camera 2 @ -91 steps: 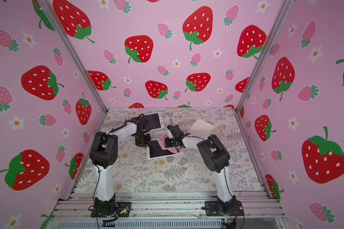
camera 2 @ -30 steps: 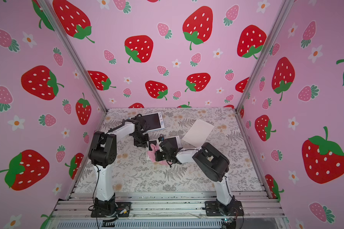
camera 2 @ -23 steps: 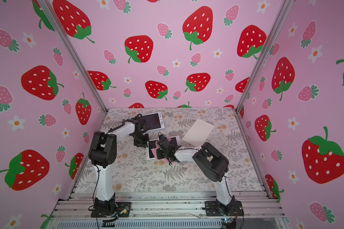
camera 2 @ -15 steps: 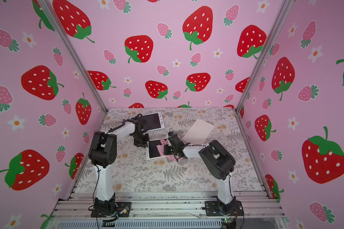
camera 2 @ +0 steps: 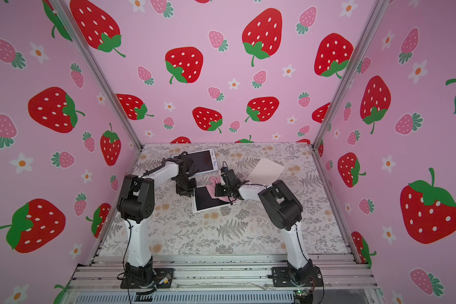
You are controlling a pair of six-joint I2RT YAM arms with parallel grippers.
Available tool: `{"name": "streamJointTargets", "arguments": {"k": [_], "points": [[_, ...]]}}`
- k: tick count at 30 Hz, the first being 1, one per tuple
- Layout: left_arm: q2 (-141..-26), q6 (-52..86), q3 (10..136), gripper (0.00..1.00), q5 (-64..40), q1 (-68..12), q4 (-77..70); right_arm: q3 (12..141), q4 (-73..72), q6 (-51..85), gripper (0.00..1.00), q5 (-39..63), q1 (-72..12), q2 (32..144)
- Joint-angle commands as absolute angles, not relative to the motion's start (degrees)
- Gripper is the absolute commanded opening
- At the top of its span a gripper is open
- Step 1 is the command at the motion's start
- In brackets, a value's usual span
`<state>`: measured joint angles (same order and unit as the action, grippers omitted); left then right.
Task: Wipe the drawing tablet
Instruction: Wipe the dirt from the drawing tablet.
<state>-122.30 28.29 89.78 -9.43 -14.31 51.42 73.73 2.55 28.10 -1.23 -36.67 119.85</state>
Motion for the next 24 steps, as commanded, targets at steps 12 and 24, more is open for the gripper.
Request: {"name": "streamJointTargets", "arguments": {"k": [12,24], "points": [[-129.98,28.72,86.16,0.16,-4.46,-15.20,54.32,84.25,31.86,32.32,0.00,4.47,-28.97,127.33],[-127.94,27.80,89.54,0.24,-4.70,-15.14,55.37,92.87,38.38,29.98,0.00,4.78,-24.87,115.22]]}}
